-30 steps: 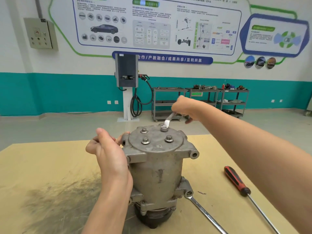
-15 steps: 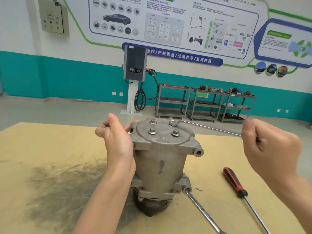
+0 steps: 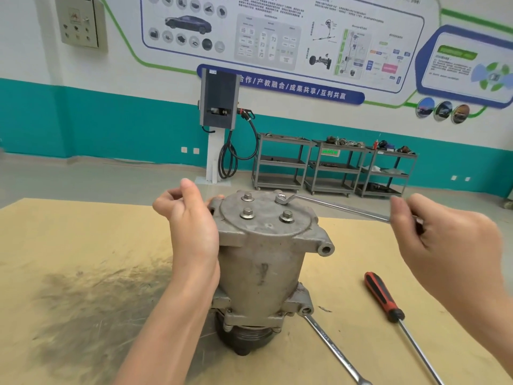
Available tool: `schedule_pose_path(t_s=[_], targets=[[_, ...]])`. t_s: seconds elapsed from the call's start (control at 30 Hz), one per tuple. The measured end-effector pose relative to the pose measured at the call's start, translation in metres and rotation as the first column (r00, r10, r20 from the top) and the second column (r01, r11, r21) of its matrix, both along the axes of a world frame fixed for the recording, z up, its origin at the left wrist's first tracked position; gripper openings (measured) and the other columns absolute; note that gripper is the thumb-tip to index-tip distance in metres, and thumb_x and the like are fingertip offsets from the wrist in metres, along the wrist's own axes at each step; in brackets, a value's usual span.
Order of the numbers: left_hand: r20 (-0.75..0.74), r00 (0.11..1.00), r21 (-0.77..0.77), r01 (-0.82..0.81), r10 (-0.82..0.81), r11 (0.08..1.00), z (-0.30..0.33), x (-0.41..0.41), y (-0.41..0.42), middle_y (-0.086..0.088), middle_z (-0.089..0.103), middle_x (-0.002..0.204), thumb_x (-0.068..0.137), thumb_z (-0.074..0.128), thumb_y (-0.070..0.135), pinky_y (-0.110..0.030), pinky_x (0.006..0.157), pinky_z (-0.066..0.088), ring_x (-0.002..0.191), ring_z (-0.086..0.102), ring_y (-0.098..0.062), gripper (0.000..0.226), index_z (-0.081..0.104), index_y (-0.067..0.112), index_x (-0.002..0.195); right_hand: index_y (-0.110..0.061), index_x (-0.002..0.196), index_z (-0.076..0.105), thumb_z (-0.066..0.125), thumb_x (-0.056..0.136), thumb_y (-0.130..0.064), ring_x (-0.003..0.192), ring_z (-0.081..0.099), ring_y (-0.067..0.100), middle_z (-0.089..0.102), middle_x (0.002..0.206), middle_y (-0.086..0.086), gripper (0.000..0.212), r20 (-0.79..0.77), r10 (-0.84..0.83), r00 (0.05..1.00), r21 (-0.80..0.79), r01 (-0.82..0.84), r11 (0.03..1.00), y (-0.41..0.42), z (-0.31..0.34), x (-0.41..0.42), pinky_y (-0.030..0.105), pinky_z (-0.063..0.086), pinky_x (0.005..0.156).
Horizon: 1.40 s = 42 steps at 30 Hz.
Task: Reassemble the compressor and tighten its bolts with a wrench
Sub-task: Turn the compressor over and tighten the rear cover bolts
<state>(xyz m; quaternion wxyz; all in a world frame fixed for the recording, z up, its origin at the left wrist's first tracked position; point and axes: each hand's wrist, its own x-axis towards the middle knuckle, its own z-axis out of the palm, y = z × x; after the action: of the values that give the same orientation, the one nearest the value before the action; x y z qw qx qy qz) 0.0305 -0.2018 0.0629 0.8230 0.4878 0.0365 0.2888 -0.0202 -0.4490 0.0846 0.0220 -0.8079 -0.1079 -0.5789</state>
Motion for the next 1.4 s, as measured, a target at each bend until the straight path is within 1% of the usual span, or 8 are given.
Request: schedule_pose_path(t_s=[0.13, 0.2, 0.4, 0.53, 0.73, 1.03, 1.2, 1.4], targets=[[-0.006, 1.0, 0.037, -0.004, 0.004, 0.999, -0.002, -0.004, -0.002, -0.002, 0.043, 0.096, 0.105, 0.032, 0.035, -0.039, 0.079, 0.046, 0.087, 0.053, -0.016, 0.015, 0.031, 0.031, 0.091, -0.013, 0.08, 0.073, 0.059, 0.093, -0.049, 0.053, 0.058, 0.024, 0.063, 0.066, 0.002, 0.041, -0.167, 0.021, 0.986, -0.188, -0.052, 0.981, -0.005, 0.009, 0.012, 0.022, 0.041, 0.046], [-0.014, 1.0, 0.053, -0.002, 0.003, 0.999, -0.002, -0.006, -0.002, -0.008, 0.047, 0.103, 0.105, 0.032, 0.037, -0.043, 0.083, 0.048, 0.092, 0.053, -0.02, 0.014, 0.031, 0.032, 0.092, -0.013, 0.083, 0.074, 0.054, 0.093, -0.046, 0.062, 0.06, 0.026, 0.063, 0.071, 0.002, 0.04, -0.205, 0.025, 0.978, -0.283, -0.084, 0.956, -0.004, 0.015, 0.017, 0.023, 0.04, 0.045], [-0.019, 1.0, 0.061, -0.019, 0.02, 0.998, -0.002, -0.005, -0.002, -0.012, 0.05, 0.102, 0.105, 0.032, 0.037, -0.04, 0.077, 0.045, 0.087, 0.051, -0.022, 0.012, 0.032, 0.034, 0.093, -0.01, 0.085, 0.075, 0.04, 0.091, -0.045, 0.067, 0.057, 0.028, 0.066, 0.073, 0.004, 0.05, -0.284, 0.141, 0.948, -0.245, -0.215, 0.945, -0.003, 0.036, 0.025, 0.039, 0.053, 0.054], [-0.032, 0.999, 0.063, -0.003, 0.005, 0.998, -0.002, -0.005, -0.001, -0.013, 0.05, 0.104, 0.104, 0.032, 0.037, -0.038, 0.076, 0.045, 0.087, 0.051, -0.021, 0.012, 0.032, 0.034, 0.093, -0.006, 0.089, 0.076, 0.044, 0.09, -0.041, 0.065, 0.061, 0.025, 0.069, 0.075, 0.005, 0.047, -0.246, 0.245, 0.938, -0.148, -0.286, 0.947, -0.015, 0.052, 0.017, 0.034, 0.052, 0.064], [-0.029, 1.0, 0.034, -0.002, 0.003, 0.999, -0.003, -0.002, -0.001, -0.004, 0.047, 0.096, 0.104, 0.034, 0.036, -0.036, 0.079, 0.044, 0.091, 0.053, -0.018, 0.012, 0.034, 0.033, 0.092, -0.009, 0.085, 0.077, 0.058, 0.093, -0.044, 0.061, 0.055, 0.021, 0.063, 0.071, -0.001, 0.04, -0.29, 0.191, 0.938, -0.263, -0.27, 0.926, -0.023, 0.042, 0.001, 0.03, 0.047, 0.064], [-0.039, 0.999, 0.019, -0.002, 0.003, 1.0, -0.003, -0.002, -0.001, 0.0, 0.048, 0.097, 0.104, 0.036, 0.034, -0.037, 0.084, 0.046, 0.097, 0.055, -0.017, 0.012, 0.036, 0.033, 0.092, -0.013, 0.09, 0.078, 0.045, 0.091, -0.04, 0.059, 0.048, 0.011, 0.055, 0.068, -0.008, 0.043, -0.352, 0.205, 0.913, -0.296, -0.316, 0.901, -0.02, 0.029, -0.009, 0.021, 0.042, 0.053], [-0.032, 0.999, 0.013, 0.002, -0.002, 1.0, -0.002, -0.003, -0.002, 0.006, 0.044, 0.09, 0.104, 0.036, 0.032, -0.03, 0.079, 0.045, 0.093, 0.055, -0.013, 0.013, 0.036, 0.032, 0.091, -0.01, 0.088, 0.077, 0.046, 0.091, -0.04, 0.056, 0.047, 0.019, 0.053, 0.067, -0.004, 0.043, -0.312, 0.204, 0.928, -0.303, -0.301, 0.904, -0.013, 0.033, -0.012, 0.026, 0.042, 0.053], [-0.035, 0.999, 0.026, 0.005, -0.004, 1.0, -0.001, -0.005, -0.001, -0.001, 0.05, 0.099, 0.105, 0.035, 0.031, -0.034, 0.085, 0.046, 0.096, 0.057, -0.013, 0.013, 0.036, 0.031, 0.092, -0.008, 0.088, 0.077, 0.045, 0.09, -0.042, 0.056, 0.052, 0.023, 0.058, 0.066, 0.0, 0.047, -0.291, 0.159, 0.944, -0.272, -0.24, 0.932, -0.018, 0.034, -0.012, 0.029, 0.044, 0.052]])
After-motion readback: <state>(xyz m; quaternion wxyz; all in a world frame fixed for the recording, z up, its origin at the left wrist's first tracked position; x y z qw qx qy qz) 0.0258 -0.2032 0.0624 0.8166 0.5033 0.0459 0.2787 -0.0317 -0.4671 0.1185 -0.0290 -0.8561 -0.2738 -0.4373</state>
